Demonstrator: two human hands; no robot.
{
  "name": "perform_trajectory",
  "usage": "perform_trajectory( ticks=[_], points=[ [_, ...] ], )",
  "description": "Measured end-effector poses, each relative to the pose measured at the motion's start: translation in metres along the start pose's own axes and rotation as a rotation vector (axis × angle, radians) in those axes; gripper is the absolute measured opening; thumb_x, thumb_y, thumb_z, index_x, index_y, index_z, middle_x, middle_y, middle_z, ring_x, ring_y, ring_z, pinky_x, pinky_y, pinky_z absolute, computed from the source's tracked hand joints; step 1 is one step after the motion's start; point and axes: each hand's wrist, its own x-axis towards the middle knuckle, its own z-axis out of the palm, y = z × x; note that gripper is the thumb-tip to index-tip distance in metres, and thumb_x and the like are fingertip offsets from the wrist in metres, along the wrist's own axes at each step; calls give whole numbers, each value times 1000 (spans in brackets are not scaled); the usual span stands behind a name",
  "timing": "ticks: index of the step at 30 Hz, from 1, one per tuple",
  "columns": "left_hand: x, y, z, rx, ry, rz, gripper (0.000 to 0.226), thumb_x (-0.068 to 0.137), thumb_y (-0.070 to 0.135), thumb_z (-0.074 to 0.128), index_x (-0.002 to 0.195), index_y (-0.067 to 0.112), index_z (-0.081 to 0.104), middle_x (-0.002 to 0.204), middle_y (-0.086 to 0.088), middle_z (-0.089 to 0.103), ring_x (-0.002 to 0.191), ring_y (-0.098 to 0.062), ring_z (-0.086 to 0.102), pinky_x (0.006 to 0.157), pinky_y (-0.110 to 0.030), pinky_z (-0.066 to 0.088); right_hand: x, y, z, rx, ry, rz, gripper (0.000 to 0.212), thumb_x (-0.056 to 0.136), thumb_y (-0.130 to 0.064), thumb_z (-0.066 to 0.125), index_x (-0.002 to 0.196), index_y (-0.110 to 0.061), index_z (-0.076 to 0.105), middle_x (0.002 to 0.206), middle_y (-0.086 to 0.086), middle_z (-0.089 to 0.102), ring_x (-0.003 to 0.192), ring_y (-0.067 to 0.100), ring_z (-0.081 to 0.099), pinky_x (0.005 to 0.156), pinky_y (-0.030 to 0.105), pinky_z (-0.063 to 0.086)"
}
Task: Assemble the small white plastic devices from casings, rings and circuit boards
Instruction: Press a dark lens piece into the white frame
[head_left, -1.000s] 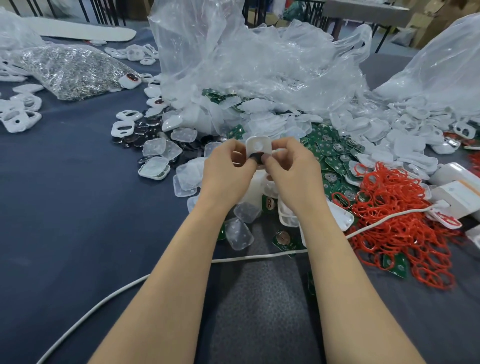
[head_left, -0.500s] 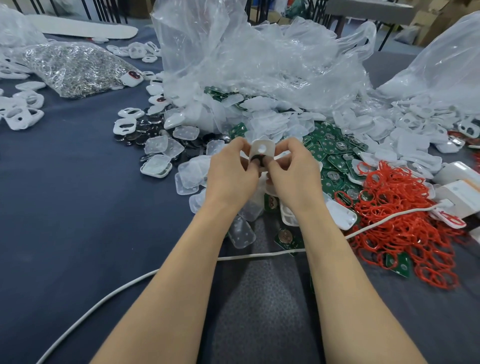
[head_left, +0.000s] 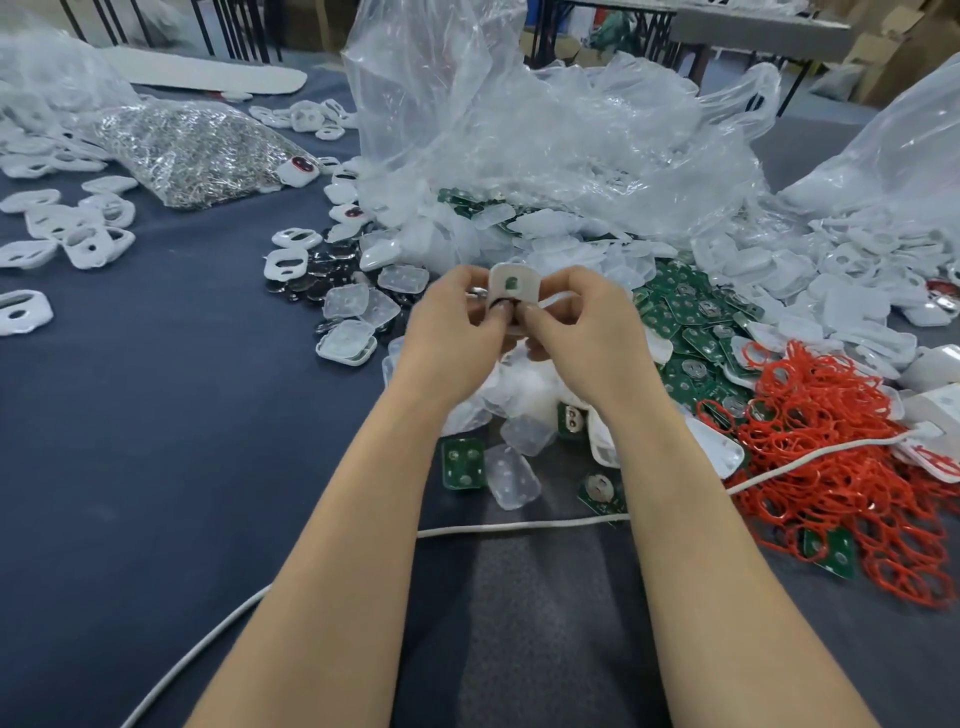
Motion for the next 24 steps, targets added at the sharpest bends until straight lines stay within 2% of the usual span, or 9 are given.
perform_trajectory(
  ticks=[3, 6, 8, 10, 13, 15, 18, 21, 24],
  points=[
    [3, 0, -24, -26, 96, 9, 19, 94, 0, 53, 96, 18, 59, 95, -11, 71, 88, -24, 71, 83, -37, 58, 7, -17, 19, 18, -40, -60, 6, 90, -21, 63, 92, -16, 65, 81, 9, 72, 69, 18, 69, 73, 35, 58],
    [6, -4, -53, -232, 331, -16, 20, 94, -3, 52, 86, 15, 59, 84, -5, 69, 72, -14, 72, 67, -24, 57, 18, -28, 43, 8, -29, -105, 12, 91, -17, 59, 97, -13, 69, 88, 8, 73, 80, 20, 69, 82, 33, 55],
    [9, -7, -74, -415, 490, -40, 22, 94, -4, 52, 83, 14, 59, 79, -2, 66, 62, -7, 69, 60, -16, 53, 26, -29, 60, -108, -5, -127, 19, 92, -13, 54, 105, -11, 68, 99, 8, 72, 92, 20, 66, 85, 26, 49],
    [9, -8, -91, -532, 581, -55, 20, 94, -3, 53, 83, 13, 58, 80, -2, 65, 60, -7, 69, 59, -14, 51, 32, -28, 79, -273, -35, -157, 27, 94, -10, 48, 115, -11, 65, 111, 9, 69, 103, 22, 62, 90, 27, 45],
    [11, -7, -99, -598, 627, -49, 16, 94, -1, 53, 83, 9, 59, 84, -6, 64, 63, -8, 69, 61, -14, 51, 38, -25, 106, -598, -209, -212, 38, 95, -15, 45, 133, -17, 52, 134, 9, 53, 123, 28, 48, 104, 38, 38],
    [13, -6, -98, -595, 639, -44, 13, 95, 1, 50, 87, 4, 60, 84, -7, 65, 64, -8, 69, 62, -15, 52, 39, -23, 114, -822, -343, -226, 42, 95, -21, 45, 137, -22, 46, 142, 8, 42, 129, 31, 41, 109, 43, 32],
    [16, -4, -91, -608, 625, -54, 14, 96, 3, 50, 105, -3, 59, 86, -8, 67, 65, -7, 70, 63, -15, 52, 39, -22, 99, -792, -421, -244, 33, 95, -23, 45, 126, -22, 57, 133, 5, 52, 117, 27, 54, 101, 38, 41],
    [20, 4, -76, -645, 556, -80, 23, 94, -1, 50, 117, -2, 54, 91, -11, 68, 65, -9, 71, 61, -16, 52, 42, -25, 66, -570, -333, -245, 31, 97, -16, 44, 122, -18, 63, 123, 4, 64, 108, 21, 60, 91, 24, 41],
    [28, 24, -43, -664, 386, -91, 20, 94, -4, 47, 109, 8, 51, 101, -16, 65, 62, -11, 71, 59, -17, 53, 56, -25, 26, -361, 17, -216, 32, 96, -8, 43, 120, -11, 64, 119, 6, 66, 105, 14, 59, 78, 9, 32]
  ],
)
